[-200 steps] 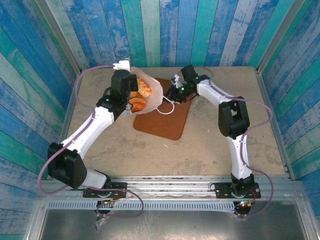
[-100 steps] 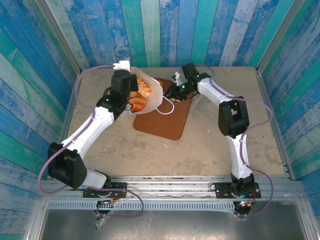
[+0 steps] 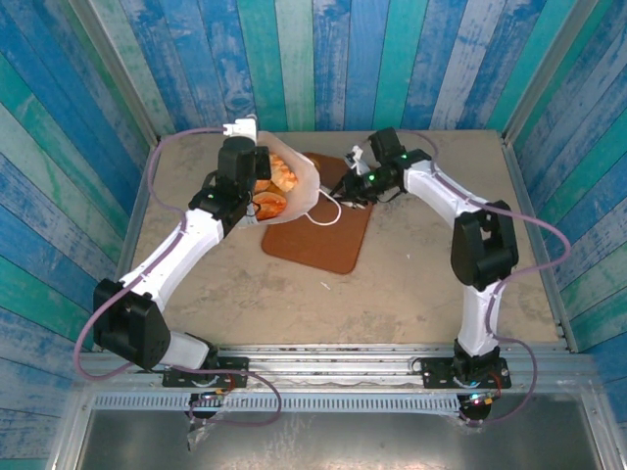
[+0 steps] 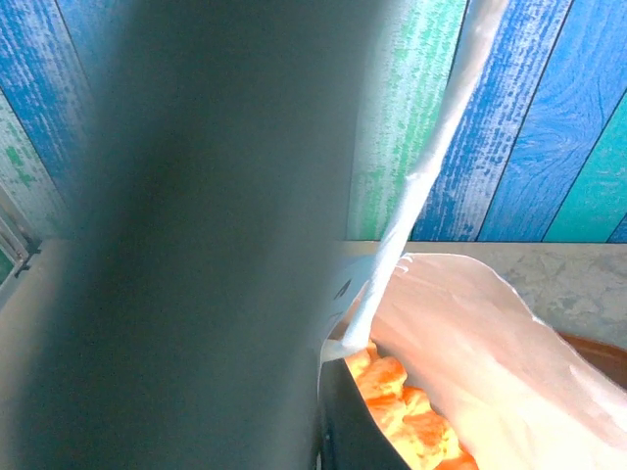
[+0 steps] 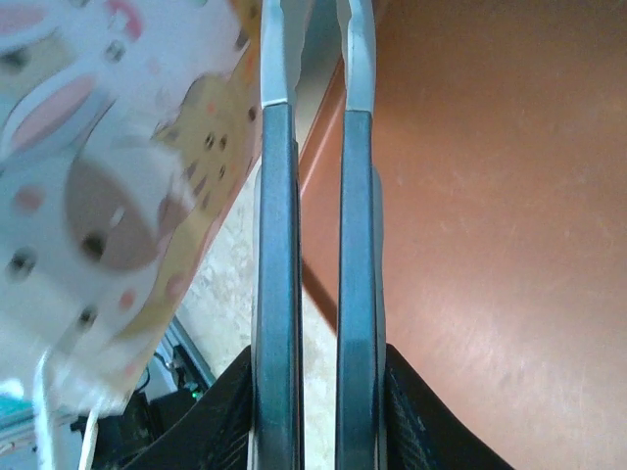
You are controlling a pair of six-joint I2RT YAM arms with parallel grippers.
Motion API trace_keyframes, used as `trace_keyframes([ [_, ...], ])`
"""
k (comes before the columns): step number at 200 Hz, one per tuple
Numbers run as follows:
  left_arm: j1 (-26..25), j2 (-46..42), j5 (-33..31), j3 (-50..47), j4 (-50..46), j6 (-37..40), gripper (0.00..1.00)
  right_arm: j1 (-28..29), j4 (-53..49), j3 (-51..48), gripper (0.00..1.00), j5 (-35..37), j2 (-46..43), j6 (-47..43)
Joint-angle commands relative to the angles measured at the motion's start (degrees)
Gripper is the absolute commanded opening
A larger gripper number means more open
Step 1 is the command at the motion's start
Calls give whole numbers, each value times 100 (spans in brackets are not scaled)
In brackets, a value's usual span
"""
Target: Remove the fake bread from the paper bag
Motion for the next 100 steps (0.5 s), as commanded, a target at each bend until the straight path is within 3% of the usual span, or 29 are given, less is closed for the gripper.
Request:
trace_keyframes([
  [1, 2, -478, 72, -174, 372, 154, 0, -49, 24, -538, 31, 86, -629, -175],
  [45, 2, -642, 163, -390, 468, 362, 0, -121, -115, -1469, 31, 513, -1749, -229],
  [100, 2, -704, 387, -614, 541, 453, 0, -121, -664, -1726, 32, 1260, -2794, -222],
])
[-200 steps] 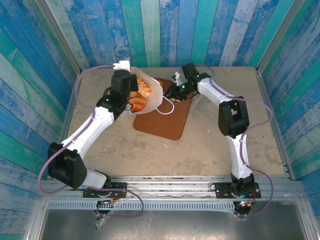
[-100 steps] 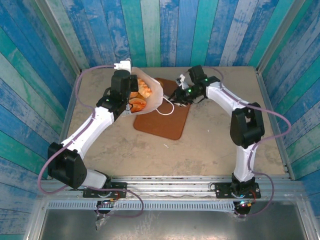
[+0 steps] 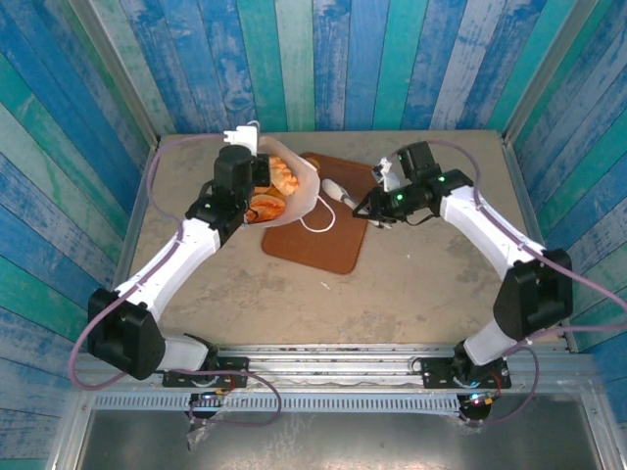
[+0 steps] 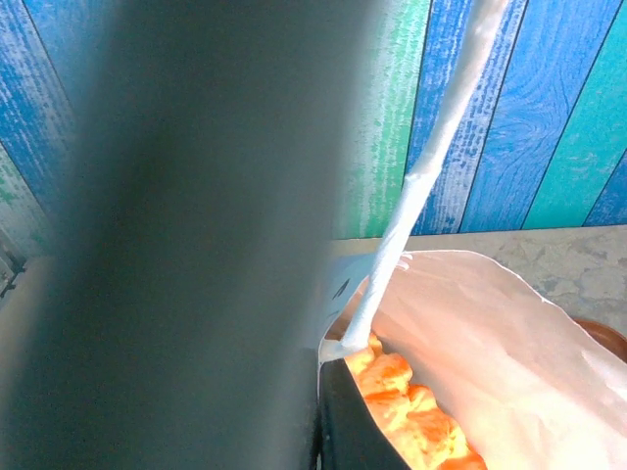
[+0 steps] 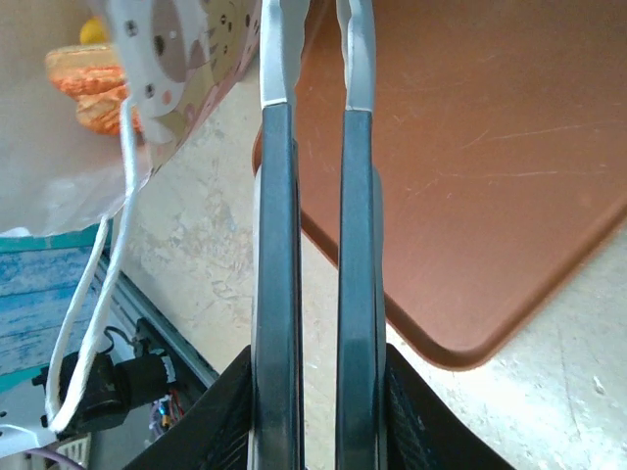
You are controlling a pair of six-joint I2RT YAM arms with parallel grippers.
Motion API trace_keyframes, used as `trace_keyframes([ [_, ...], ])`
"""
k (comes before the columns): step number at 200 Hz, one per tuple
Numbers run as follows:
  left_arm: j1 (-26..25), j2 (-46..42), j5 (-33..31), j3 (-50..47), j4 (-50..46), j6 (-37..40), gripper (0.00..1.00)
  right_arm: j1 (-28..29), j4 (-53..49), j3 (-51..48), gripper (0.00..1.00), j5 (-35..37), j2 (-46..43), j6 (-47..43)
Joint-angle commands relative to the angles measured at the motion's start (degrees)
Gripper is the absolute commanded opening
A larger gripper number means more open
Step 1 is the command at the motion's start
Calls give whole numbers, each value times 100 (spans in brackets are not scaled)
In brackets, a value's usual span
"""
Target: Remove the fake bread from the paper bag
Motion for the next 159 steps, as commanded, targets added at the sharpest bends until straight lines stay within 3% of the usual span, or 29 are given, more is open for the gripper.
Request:
trace_keyframes([
  [1, 4, -361, 106, -134, 225, 146, 0, -13, -294, -25, 32, 365, -466, -86],
  [77, 4, -370, 609, -359, 386, 286, 0, 570, -1105, 799, 33, 848, -1057, -55],
  [159, 4, -294, 800, -295, 369, 266, 1, 1414, -1310, 1254, 35, 958, -759, -123],
])
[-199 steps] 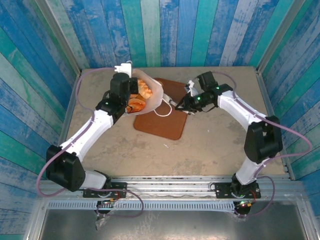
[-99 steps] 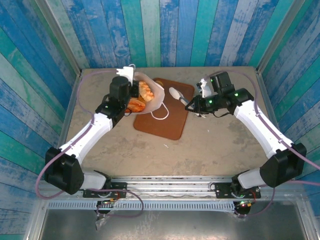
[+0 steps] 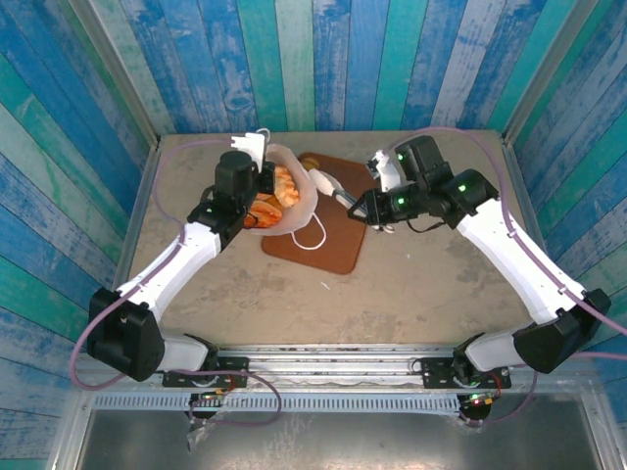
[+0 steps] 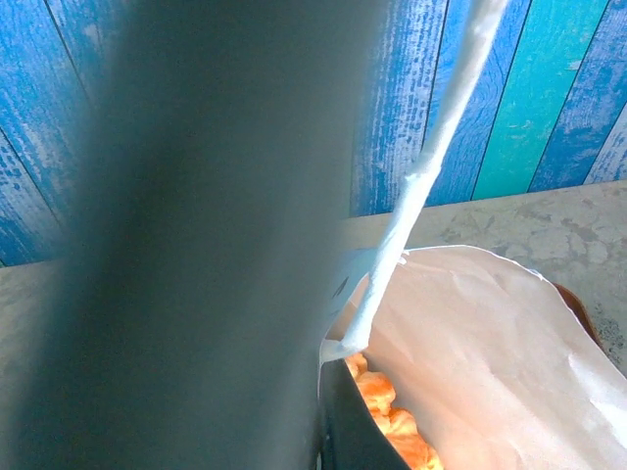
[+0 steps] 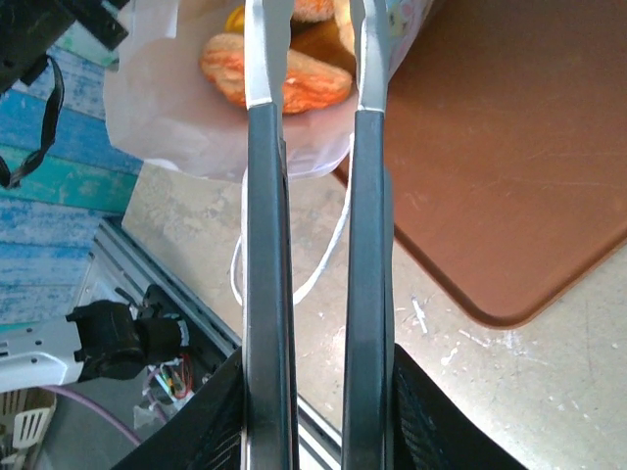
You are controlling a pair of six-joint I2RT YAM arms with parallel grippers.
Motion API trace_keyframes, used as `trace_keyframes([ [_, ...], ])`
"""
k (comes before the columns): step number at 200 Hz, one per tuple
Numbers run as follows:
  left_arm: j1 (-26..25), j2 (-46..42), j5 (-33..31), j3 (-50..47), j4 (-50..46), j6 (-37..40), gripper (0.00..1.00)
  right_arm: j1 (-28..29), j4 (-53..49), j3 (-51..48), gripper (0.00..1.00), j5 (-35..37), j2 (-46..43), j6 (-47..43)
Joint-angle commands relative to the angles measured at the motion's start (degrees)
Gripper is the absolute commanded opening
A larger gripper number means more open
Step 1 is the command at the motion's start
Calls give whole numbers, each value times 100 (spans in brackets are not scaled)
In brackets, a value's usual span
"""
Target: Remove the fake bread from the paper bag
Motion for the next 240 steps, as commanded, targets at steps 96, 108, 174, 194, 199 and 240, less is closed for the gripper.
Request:
trace_keyframes([
  [96, 2, -313, 312, -70, 102, 26, 1, 698, -268, 671, 43, -277, 1260, -659],
  [108, -5, -331, 320, -97, 113, 26, 1, 696, -336, 772, 44, -300, 1392, -783],
  [174, -1, -314, 337, -73, 98, 43, 1, 673, -526, 1357, 46, -161, 1928, -964],
  [194, 0, -314, 330, -82, 109, 30, 1, 656, -610, 1502, 46, 57, 2021, -888],
  [199, 0, -314, 338, -77, 109, 29, 1, 650, -643, 1533, 46, 130, 2034, -881],
  [240, -5, -279, 352, -25, 82, 52, 1, 647, -762, 1705, 46, 527, 2189, -820],
])
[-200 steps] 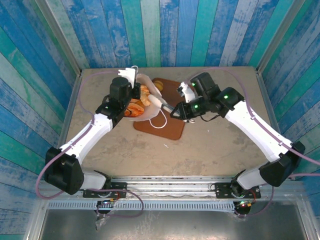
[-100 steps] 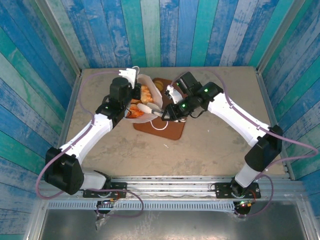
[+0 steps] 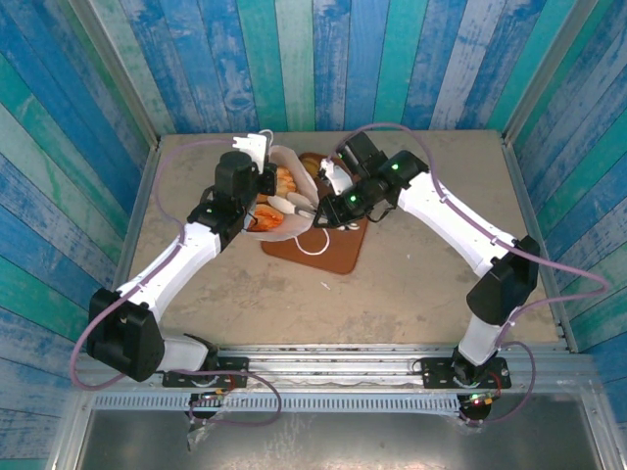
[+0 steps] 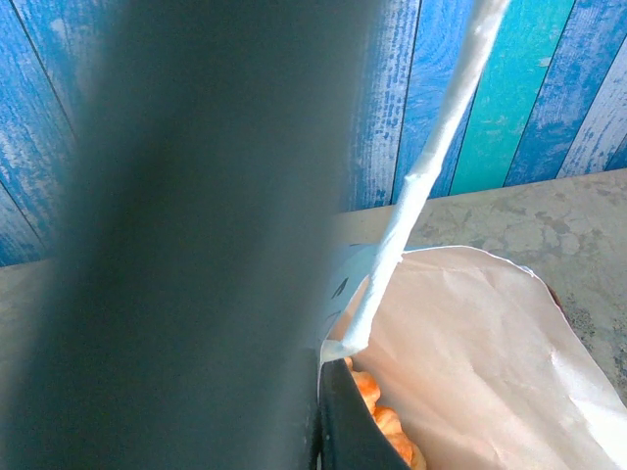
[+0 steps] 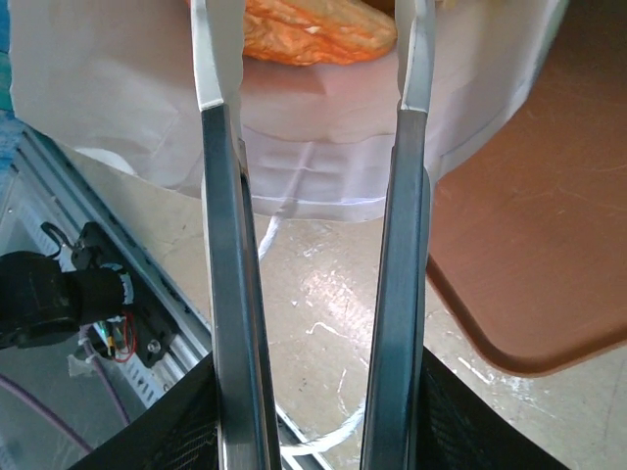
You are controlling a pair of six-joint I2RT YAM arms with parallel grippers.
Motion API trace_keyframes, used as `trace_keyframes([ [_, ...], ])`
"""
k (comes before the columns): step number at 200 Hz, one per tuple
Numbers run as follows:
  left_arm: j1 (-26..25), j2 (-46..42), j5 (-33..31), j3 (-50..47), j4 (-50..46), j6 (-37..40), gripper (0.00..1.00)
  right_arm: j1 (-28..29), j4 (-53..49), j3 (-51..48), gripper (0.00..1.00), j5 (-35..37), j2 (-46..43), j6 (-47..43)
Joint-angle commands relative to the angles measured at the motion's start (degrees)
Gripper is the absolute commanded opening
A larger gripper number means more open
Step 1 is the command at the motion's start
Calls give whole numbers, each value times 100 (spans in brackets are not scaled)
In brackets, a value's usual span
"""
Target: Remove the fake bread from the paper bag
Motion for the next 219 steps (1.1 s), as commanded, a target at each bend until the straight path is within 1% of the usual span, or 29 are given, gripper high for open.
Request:
trace_keyframes([
  [1, -3, -264, 77, -7, 82, 54, 1, -12, -141, 211, 46, 308, 137, 38],
  [65, 0, -201, 111, 44, 56, 63, 1, -8, -262, 606, 46, 808, 546, 39],
  [100, 2, -211, 140, 42, 29, 71, 1, -7, -281, 798, 46, 970, 744, 75],
  [219, -2, -135, 294, 120, 56, 27, 1, -5, -273, 1424, 46, 966, 1368, 49],
])
